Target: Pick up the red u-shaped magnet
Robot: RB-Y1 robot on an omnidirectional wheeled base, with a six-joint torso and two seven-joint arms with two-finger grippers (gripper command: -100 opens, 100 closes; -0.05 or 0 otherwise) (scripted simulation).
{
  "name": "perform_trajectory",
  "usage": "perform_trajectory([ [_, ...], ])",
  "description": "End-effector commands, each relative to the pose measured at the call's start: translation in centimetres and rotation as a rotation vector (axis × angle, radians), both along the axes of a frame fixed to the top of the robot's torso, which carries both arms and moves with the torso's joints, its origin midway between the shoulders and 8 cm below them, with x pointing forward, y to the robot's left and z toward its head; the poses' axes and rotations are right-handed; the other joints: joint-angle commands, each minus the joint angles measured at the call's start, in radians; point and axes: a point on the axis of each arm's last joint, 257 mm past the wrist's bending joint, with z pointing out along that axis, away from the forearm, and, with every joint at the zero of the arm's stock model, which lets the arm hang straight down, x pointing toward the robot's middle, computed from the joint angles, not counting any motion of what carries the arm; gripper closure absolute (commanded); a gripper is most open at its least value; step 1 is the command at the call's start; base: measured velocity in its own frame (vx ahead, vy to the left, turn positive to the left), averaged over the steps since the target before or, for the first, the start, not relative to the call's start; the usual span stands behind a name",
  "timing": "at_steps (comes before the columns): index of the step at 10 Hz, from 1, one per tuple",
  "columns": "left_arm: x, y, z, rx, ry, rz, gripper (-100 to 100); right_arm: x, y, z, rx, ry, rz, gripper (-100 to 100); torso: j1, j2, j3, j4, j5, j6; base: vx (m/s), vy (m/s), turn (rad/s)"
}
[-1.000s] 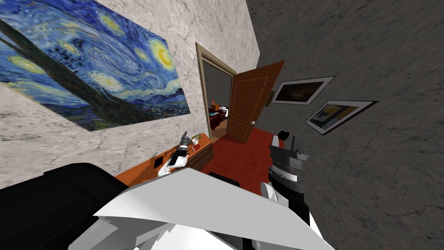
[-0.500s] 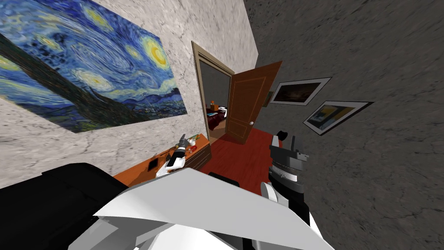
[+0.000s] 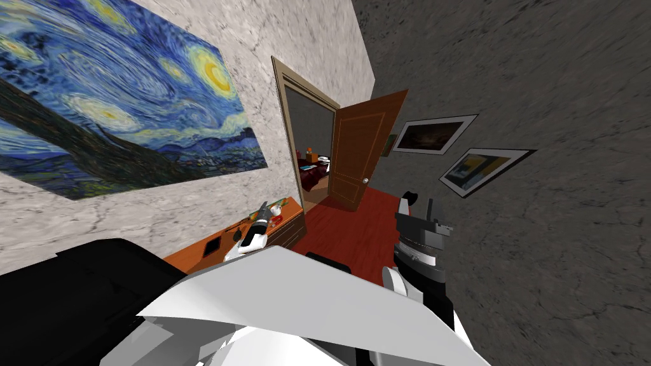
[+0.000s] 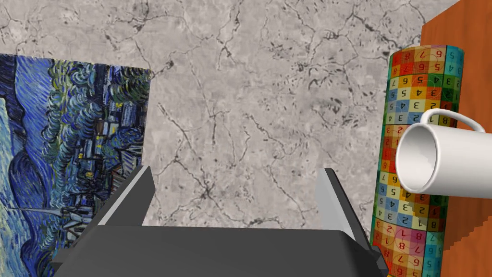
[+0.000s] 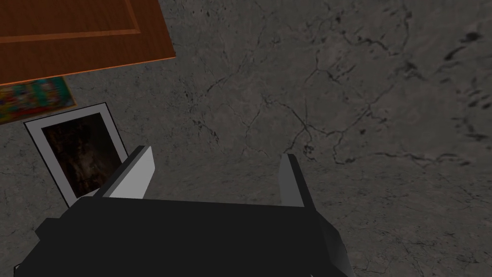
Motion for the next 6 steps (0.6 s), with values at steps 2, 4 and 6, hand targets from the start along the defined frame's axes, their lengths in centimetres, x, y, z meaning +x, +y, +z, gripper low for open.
perform_trajectory([
  [2,-1.4,0.9,-2.0,-0.026,0.044,0.028,-100,0.0,0.0,0.0,0.0,0.0,0.0,0,0.001,0.0,0.0,0.0,0.0,0.0,0.056,-0.039,-0.002],
  [4,-2.8,2.5,-3.7,-0.05,0.08,0.065,-100,0.0,0.0,0.0,0.0,0.0,0.0,0,0.003,0.001,0.001,0.0,0.001,0.0,0.066,-0.043,-0.045],
  [6,-3.8,4.0,-4.6,-0.067,0.1,0.095,-100,0.0,0.0,0.0,0.0,0.0,0.0,0,0.004,0.003,0.002,0.001,0.001,0.0,0.034,-0.029,-0.028],
])
